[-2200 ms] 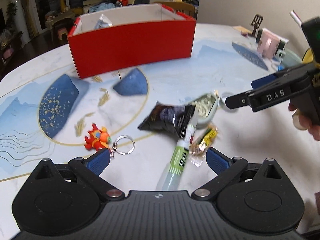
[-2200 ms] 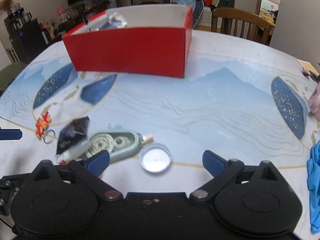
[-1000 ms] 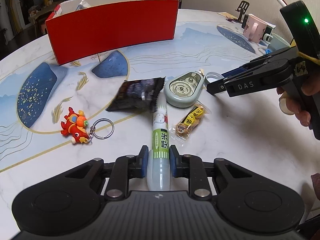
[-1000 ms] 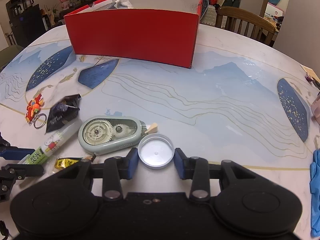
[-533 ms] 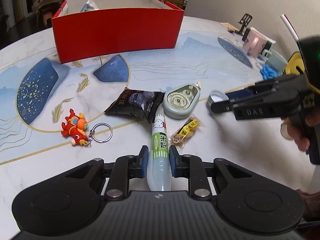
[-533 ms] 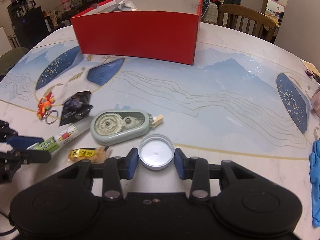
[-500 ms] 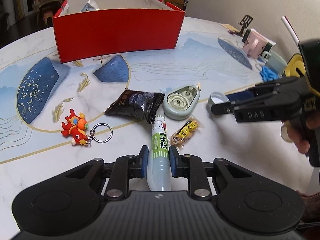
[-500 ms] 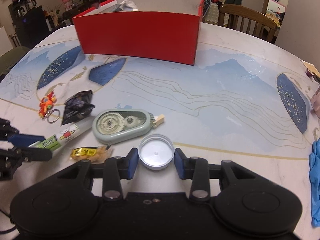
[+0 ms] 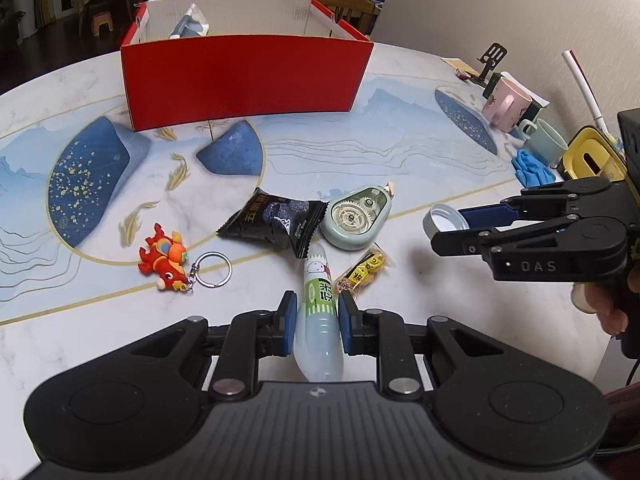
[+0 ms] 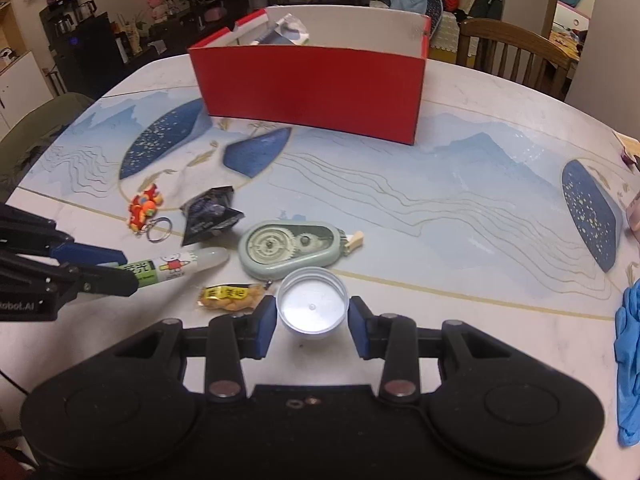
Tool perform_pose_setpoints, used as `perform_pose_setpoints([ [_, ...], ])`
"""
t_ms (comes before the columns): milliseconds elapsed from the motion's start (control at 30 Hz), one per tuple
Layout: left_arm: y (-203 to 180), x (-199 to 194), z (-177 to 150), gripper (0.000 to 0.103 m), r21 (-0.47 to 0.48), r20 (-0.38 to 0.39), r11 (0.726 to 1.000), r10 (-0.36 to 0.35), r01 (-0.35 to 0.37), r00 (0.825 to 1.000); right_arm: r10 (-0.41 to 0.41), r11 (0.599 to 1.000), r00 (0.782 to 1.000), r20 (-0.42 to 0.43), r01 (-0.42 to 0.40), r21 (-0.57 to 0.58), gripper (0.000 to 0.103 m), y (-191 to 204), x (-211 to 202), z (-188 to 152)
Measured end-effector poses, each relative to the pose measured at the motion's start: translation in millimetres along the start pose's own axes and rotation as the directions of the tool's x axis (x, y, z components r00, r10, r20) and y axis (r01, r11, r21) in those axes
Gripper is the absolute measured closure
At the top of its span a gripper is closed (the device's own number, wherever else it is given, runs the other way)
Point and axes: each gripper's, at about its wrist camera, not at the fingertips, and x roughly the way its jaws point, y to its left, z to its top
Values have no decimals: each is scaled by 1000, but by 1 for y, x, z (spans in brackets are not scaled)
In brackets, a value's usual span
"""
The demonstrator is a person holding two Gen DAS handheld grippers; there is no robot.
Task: Organize objects
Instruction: 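Grasp the white glue stick with the left gripper while the right grasps the round tin lid, then carry the glue stick and tin lid with both grippers over the box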
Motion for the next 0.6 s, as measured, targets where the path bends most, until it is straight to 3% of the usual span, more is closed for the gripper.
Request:
perform_pose_setpoints([
  [267,-2,-8,2,83,-9,0,1000,4,-4,1000,15,1000,999,-34,-15,-15,65,5,-9,2],
  [600,-6,-33,21,83,-3,78,1000,-8,8,997,18,999,1000,-10,-18,-39,65,9,-23,18],
])
